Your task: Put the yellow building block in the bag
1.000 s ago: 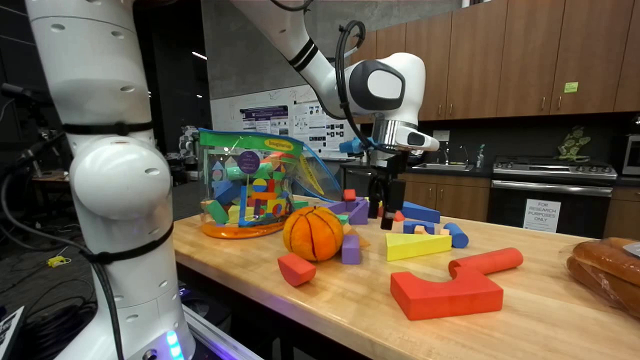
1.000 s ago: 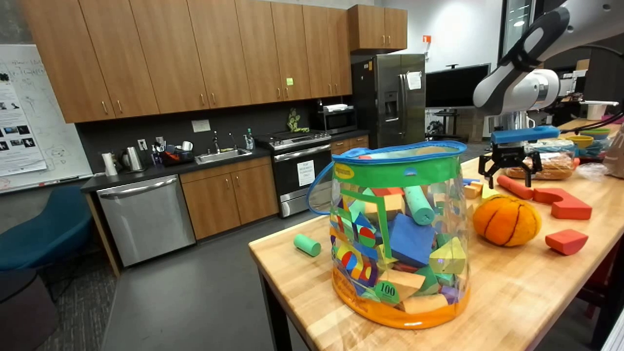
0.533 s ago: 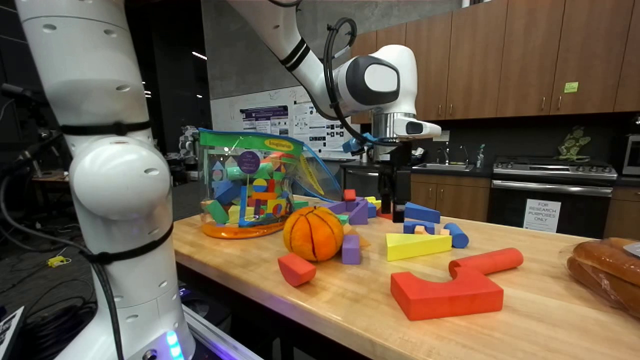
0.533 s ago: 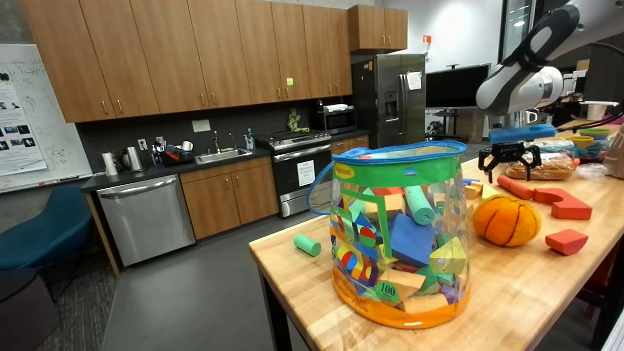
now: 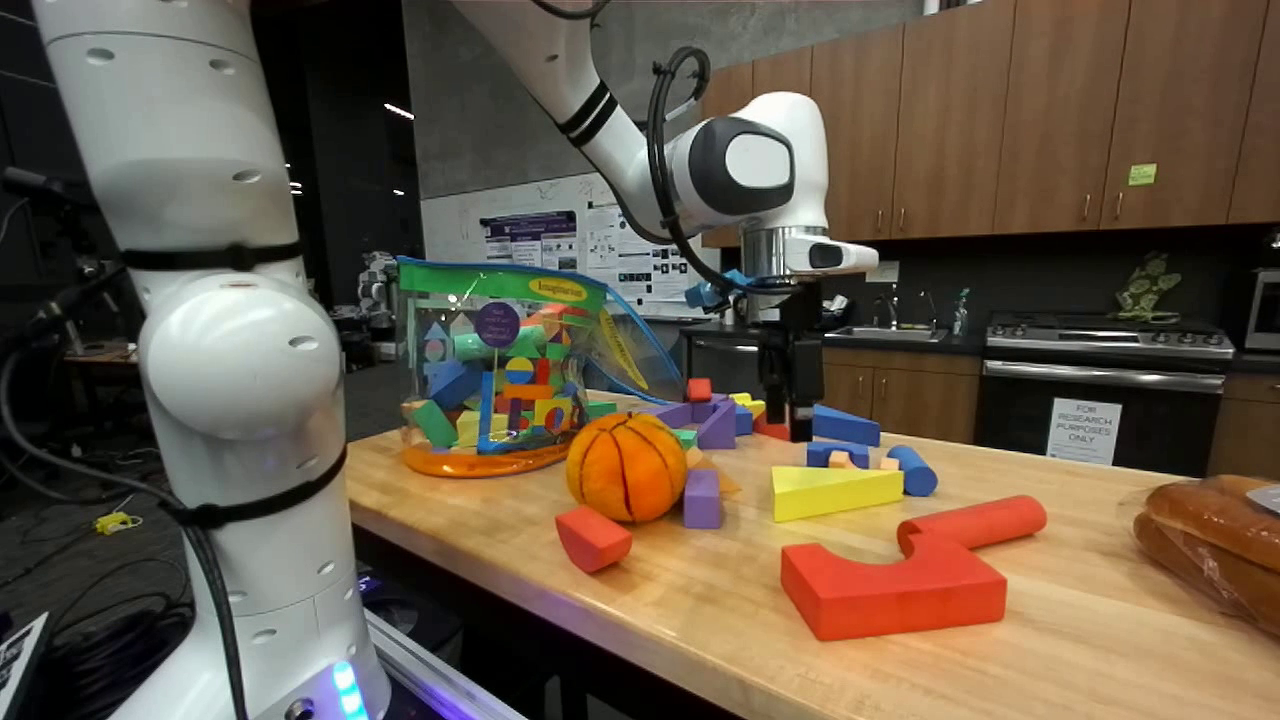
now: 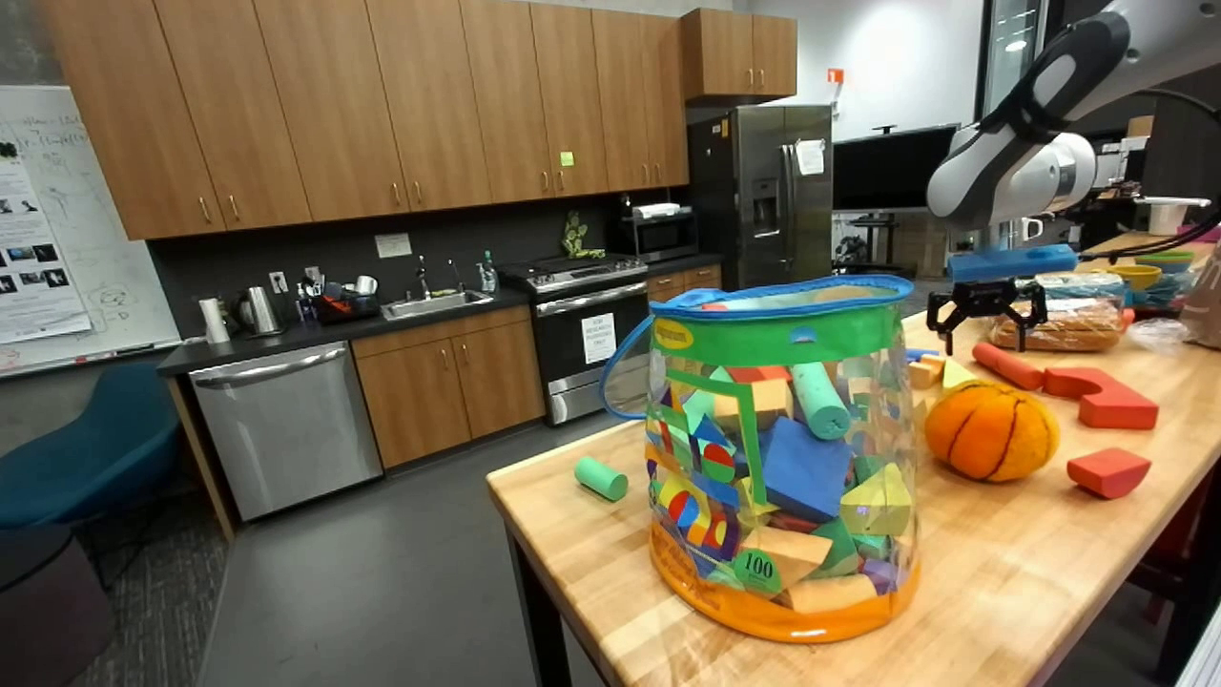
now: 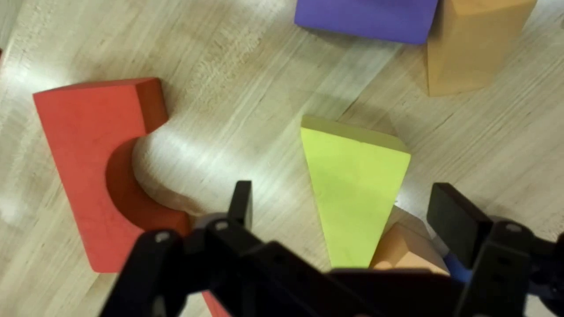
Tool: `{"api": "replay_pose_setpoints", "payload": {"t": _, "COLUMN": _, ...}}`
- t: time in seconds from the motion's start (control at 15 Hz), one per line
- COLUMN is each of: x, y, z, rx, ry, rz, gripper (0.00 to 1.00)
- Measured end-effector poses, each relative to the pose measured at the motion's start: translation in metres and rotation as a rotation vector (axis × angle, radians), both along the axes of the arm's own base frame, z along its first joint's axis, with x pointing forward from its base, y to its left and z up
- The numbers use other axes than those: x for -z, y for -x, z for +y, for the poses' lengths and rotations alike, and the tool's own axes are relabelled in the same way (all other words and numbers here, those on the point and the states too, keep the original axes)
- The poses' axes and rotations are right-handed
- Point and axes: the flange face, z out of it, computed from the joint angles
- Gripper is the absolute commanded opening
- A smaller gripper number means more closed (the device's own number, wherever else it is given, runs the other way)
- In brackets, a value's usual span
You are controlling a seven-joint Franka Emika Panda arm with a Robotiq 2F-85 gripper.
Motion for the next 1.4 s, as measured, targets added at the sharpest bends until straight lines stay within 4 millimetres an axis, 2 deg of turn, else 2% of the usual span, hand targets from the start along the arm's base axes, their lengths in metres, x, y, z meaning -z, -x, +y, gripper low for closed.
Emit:
{"api": "replay_pose_setpoints", "payload": {"t": 0.4, "x": 0.010, "y": -0.010, "z": 0.001, "rx": 0.028, "ry": 0.047, "rz": -0.041, "gripper": 1.00}}
{"api": "replay_pose_setpoints", "payload": {"t": 0.8, "x": 0.052, "y": -0.004, "z": -0.021, "rx": 0.100, "ry": 0.042, "rz": 0.037, "gripper": 1.00}}
{"api": "replay_pose_setpoints", "payload": {"t": 1.07, "x": 0.054, "y": -0.007, "z": -0.034, "rx": 0.122, "ry": 0.047, "rz": 0.041, "gripper": 1.00}}
{"api": "replay_pose_setpoints", "payload": {"t": 1.4, "x": 0.053, "y": -0.011, "z": -0.040, "rx": 0.126, "ry": 0.055, "rz": 0.037, "gripper": 1.00}}
